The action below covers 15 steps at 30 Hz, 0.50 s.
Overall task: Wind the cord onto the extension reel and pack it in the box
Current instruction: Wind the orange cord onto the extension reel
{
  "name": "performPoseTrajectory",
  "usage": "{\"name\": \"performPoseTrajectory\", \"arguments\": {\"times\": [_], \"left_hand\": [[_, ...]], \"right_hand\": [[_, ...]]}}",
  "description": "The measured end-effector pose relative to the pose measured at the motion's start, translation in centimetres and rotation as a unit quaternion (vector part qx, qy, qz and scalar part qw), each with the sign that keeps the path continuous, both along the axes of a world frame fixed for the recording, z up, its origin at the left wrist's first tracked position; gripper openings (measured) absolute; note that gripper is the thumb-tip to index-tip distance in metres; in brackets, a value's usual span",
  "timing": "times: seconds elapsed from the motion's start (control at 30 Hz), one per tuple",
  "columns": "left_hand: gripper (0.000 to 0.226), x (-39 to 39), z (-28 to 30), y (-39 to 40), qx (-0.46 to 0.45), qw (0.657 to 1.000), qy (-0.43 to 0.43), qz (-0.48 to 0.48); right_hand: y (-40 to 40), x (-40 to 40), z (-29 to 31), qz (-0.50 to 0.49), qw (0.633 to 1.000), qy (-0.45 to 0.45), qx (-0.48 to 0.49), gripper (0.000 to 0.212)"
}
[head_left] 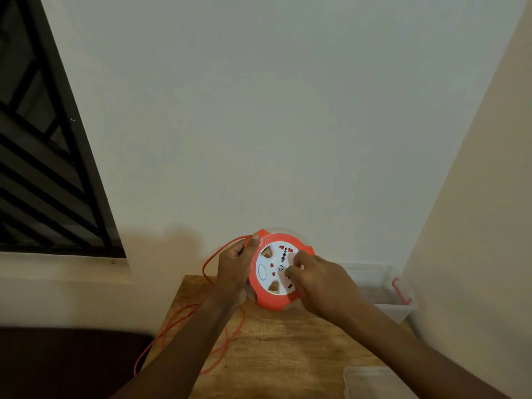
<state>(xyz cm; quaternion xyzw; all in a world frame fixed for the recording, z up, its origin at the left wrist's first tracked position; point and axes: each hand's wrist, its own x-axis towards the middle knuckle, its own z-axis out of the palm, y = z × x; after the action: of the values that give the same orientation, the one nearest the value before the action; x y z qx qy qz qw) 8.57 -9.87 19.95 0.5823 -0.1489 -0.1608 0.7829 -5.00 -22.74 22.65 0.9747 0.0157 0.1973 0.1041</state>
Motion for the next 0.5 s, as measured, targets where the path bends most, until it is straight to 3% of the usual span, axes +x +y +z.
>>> {"name": "performPoseTrajectory", "arguments": {"times": [0.1, 0.2, 0.27, 0.4, 0.5], "left_hand": [[0.026, -0.2, -0.3, 0.0, 0.015, 1.0, -0.019, -0.011], [0.022, -0.3, -0.6, 0.1, 0.024, 0.999, -0.043, -0.02], [0.02, -0.4, -0.8, 0.1, 0.039, 0.997, -0.067, -0.027], [0.018, -0.5, -0.9, 0.0, 0.043, 0.995, -0.078, -0.04], [0.019, -0.3, -0.8, 0.3, 0.047, 0.995, -0.078, -0.039]], "right_hand": [[-0.5, -0.1, 0.4, 0.075, 0.996, 0.037, -0.03, 0.064], [-1.2, 0.2, 0.7, 0.088, 0.992, 0.063, -0.063, 0.07], [-1.6, 0.3, 0.9, 0.094, 0.99, 0.071, -0.077, 0.067], [-1.6, 0.5, 0.2, 0.138, 0.978, 0.116, -0.104, 0.041], [-1.3, 0.5, 0.3, 0.125, 0.976, 0.133, -0.115, 0.041]]}}
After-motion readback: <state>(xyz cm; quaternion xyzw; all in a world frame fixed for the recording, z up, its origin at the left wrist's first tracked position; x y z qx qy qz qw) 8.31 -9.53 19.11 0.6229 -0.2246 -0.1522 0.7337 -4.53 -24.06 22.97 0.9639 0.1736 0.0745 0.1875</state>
